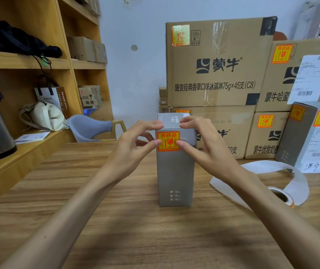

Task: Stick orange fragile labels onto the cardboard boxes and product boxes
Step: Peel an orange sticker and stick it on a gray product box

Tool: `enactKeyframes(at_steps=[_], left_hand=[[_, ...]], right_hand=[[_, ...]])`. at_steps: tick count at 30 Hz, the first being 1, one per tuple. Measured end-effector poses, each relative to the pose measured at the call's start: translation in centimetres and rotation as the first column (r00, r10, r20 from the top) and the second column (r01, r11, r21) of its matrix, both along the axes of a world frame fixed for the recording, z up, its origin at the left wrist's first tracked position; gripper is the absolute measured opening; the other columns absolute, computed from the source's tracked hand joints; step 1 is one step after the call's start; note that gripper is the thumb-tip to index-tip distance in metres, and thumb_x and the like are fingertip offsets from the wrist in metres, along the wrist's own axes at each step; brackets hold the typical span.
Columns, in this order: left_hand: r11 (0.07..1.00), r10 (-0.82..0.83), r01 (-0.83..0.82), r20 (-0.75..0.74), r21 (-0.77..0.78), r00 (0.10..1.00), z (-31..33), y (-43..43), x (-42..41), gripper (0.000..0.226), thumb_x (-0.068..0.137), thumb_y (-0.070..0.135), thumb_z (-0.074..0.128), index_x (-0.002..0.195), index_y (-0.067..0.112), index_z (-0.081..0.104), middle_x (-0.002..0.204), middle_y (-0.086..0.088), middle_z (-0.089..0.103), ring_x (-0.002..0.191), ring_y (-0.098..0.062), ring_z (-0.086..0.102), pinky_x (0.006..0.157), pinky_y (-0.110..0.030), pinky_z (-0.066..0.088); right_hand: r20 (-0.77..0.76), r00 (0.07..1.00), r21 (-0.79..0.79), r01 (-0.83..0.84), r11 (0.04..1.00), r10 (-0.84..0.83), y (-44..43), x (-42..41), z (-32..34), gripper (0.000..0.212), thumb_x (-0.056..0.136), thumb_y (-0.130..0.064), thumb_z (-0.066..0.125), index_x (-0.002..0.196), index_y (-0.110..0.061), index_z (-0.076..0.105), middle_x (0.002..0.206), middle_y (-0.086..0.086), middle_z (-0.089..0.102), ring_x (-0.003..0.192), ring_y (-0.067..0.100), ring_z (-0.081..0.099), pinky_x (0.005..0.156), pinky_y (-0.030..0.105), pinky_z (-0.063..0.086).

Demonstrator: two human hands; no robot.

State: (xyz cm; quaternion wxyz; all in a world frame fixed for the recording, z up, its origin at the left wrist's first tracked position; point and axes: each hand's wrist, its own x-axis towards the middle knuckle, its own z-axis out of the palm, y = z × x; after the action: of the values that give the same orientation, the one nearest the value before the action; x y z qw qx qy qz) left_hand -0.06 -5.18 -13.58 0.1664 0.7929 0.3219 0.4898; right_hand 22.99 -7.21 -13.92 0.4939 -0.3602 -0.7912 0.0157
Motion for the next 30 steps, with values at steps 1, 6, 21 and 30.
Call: enactKeyframes(at_steps=[1,6,21,30], left_hand=[[1.000,0.009,-0.009,-0.023,0.015,1.000,0.0,-0.1,0.0,0.038,0.097,0.019,0.066,0.133,0.030,0.062,0.138,0.014,0.058,0.107,-0.008,0.063,0.083,-0.021,0.055],[0.968,0.243,-0.252,0.249,0.002,0.938,-2.0,-2.5,1.0,0.052,0.096,0.022,0.070,0.142,0.034,0.050,0.122,0.009,0.059,0.103,-0.011,0.064,0.082,-0.026,0.058],[0.833,0.552,-0.552,-0.012,-0.016,0.834,-9.1,-4.7,5.6,0.074,0.076,0.060,0.075,0.135,0.022,0.051,0.142,0.007,0.045,0.131,-0.014,0.046,0.094,-0.022,0.039],[0.839,0.483,-0.495,-0.108,-0.227,0.869,-8.4,-1.1,5.2,0.086,0.082,0.055,0.076,0.154,0.022,0.042,0.151,0.004,0.050,0.129,-0.018,0.055,0.105,-0.043,0.049]], right_hand=[[-0.041,0.999,-0.043,-0.004,0.999,0.002,-0.3,0.0,0.2,0.029,0.095,-0.030,0.066,0.121,-0.020,0.058,0.137,-0.013,0.052,0.132,0.007,0.045,0.105,0.035,0.044],[-0.474,0.877,-0.253,-0.047,0.966,-0.082,0.1,1.3,1.0,0.029,0.101,-0.031,0.055,0.130,-0.025,0.058,0.132,-0.015,0.059,0.122,-0.007,0.052,0.103,0.021,0.044],[-0.449,0.889,-0.712,-0.293,0.638,-0.093,5.4,1.6,-3.0,0.071,0.085,-0.077,0.039,0.135,-0.031,0.061,0.132,-0.010,0.066,0.126,0.010,0.057,0.116,0.046,0.026],[-0.401,0.913,-0.561,-0.177,0.809,-0.078,4.7,4.1,-4.3,0.027,0.093,-0.026,0.069,0.120,-0.019,0.066,0.108,-0.008,0.073,0.101,0.001,0.065,0.071,0.012,0.052]])
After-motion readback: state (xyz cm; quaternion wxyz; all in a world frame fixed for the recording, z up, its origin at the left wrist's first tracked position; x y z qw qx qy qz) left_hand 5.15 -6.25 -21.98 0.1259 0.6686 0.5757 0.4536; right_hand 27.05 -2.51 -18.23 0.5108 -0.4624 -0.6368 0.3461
